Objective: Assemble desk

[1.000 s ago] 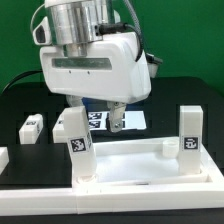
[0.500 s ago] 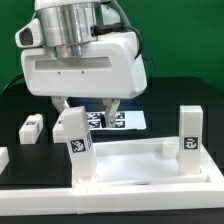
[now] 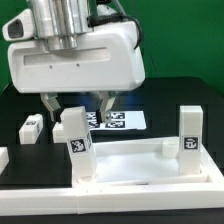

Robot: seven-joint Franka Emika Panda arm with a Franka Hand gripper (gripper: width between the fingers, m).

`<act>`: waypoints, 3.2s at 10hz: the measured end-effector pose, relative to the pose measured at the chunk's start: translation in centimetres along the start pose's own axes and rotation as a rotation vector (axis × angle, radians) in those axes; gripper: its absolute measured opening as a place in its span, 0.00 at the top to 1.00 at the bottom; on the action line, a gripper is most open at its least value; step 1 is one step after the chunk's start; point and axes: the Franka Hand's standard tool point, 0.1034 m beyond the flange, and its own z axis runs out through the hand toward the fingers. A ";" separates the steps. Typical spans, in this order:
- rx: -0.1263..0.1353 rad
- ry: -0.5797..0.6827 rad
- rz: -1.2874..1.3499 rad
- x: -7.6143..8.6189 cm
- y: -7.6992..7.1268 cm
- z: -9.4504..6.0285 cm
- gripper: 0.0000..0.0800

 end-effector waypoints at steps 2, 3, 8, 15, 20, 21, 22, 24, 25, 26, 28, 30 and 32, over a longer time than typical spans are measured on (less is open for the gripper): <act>0.007 0.029 -0.019 0.3 -0.4 -0.1 0.20; 0.007 0.030 -0.008 0.3 -0.4 -0.1 0.20; 0.005 0.033 0.164 0.6 0.2 -0.1 0.64; 0.013 -0.019 0.198 0.0 0.5 0.0 0.53; 0.015 -0.136 0.267 -1.9 0.2 0.9 0.19; 0.014 -0.137 0.270 -2.0 0.1 1.0 0.19; 0.013 -0.137 0.280 -2.0 0.1 1.0 0.19; 0.013 -0.138 0.324 -2.0 0.0 1.0 0.19; 0.009 -0.139 0.410 -2.1 0.0 1.0 0.29; 0.005 -0.140 0.463 -2.1 0.0 1.0 0.54; -0.010 -0.149 0.598 -2.2 0.3 1.1 0.63; -0.020 -0.151 0.813 -2.0 0.7 1.2 0.64; -0.015 -0.163 1.097 -2.0 0.5 1.2 0.64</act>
Offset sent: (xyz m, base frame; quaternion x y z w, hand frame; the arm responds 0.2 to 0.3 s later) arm 0.0000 0.0000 0.0000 0.0000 0.0000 0.0000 1.0000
